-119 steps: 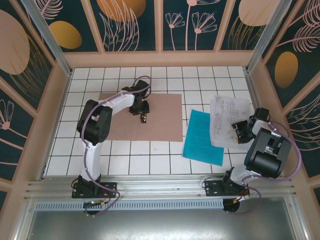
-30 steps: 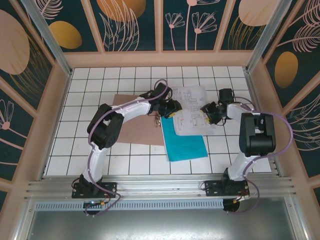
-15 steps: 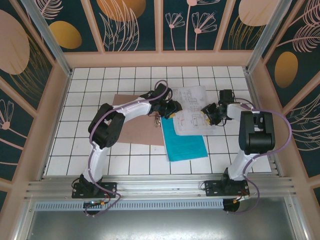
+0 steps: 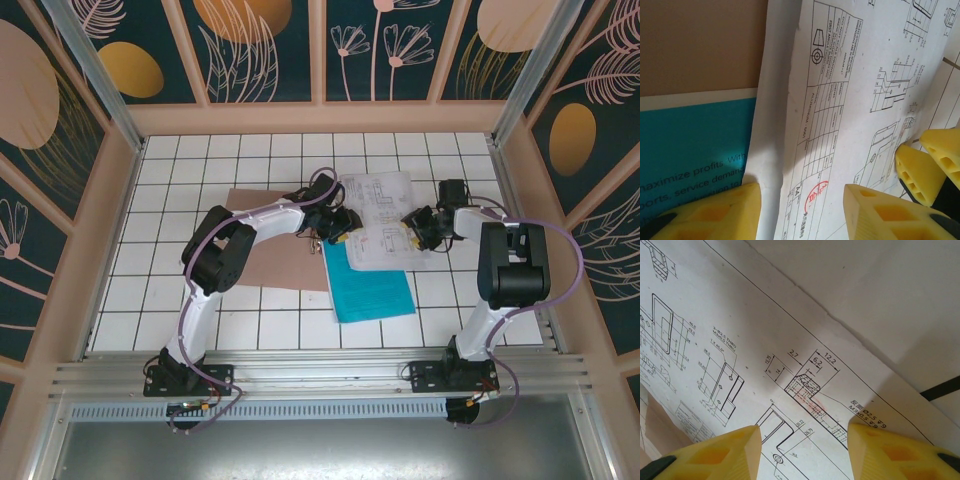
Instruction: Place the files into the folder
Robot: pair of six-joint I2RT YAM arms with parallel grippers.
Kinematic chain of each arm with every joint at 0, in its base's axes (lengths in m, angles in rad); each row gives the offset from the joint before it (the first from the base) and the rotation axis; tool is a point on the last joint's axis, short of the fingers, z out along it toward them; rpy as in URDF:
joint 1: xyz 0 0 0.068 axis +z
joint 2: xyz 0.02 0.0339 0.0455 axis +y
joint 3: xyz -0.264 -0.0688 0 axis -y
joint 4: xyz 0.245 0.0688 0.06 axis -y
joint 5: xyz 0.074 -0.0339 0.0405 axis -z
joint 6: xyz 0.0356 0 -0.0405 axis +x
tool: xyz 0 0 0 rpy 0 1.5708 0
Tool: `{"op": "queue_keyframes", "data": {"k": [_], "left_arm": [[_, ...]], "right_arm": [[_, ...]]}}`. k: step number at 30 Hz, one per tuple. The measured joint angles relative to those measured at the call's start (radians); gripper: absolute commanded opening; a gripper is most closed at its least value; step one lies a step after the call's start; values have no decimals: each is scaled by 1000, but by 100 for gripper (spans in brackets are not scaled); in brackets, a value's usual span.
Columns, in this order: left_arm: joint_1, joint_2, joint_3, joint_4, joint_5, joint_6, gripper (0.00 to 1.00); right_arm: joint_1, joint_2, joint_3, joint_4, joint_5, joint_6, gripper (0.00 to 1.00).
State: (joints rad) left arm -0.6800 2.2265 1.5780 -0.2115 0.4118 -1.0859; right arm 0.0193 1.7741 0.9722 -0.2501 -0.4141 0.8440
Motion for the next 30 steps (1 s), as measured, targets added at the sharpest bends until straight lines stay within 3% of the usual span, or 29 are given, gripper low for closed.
{"op": "queue_keyframes", "data": {"k": [14,19,22,26,30], "left_arm": [[-1,0,-26,26,0,10,27],[-1,0,-27,29,0,11,25],[-1,0,-28,31,1,12,18],[-1,0,-29,36,3,21,0],[-1,0,-29,36,8,30,0]], "right_arm": [[0,0,-4,7,-8,7,51],[1,0,-4,7,-11,7,51],[1,0,-4,7,-14,8,51],[1,0,-4,7,-14,7,53],[2,-6,-4,8,-15,5,60]]}}
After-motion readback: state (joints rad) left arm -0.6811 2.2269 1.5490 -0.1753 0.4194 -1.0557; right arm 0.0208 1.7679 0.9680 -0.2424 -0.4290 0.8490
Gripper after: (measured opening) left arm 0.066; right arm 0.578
